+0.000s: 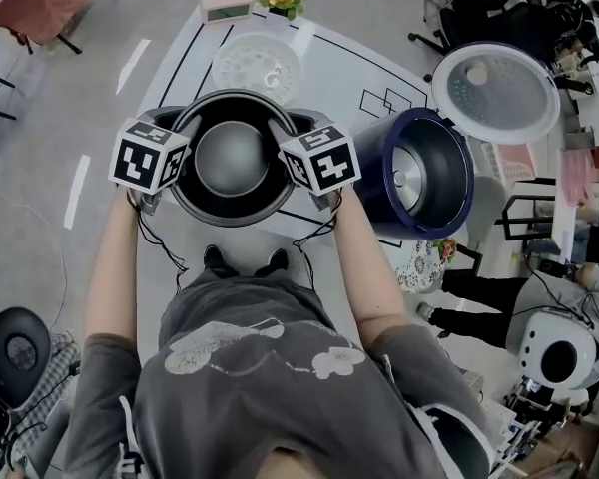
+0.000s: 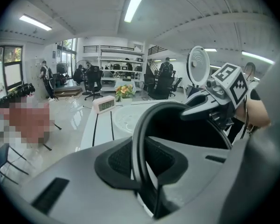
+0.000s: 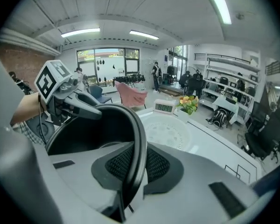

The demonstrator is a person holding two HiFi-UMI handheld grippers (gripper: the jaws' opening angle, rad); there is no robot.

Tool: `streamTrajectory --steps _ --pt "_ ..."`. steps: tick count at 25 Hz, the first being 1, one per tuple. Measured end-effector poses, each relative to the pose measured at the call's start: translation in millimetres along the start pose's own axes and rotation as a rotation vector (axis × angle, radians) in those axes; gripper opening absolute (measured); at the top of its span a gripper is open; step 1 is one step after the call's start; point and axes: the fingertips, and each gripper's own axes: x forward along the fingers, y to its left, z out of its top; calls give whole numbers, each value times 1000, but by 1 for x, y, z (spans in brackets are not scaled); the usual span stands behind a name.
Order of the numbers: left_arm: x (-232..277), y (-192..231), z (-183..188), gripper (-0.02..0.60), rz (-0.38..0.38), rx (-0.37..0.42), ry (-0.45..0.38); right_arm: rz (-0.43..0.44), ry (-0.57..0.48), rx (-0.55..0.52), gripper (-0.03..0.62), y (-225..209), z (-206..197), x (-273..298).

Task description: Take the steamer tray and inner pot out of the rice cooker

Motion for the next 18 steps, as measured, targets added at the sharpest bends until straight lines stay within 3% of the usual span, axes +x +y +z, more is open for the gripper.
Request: streamTrajectory --steps 12,18 --pt "21 8 -11 71 -2 76 132 24 84 -6 92 -7 -15 20" --pt "21 8 -11 84 5 140 128 10 53 11 114 -9 -16 18"
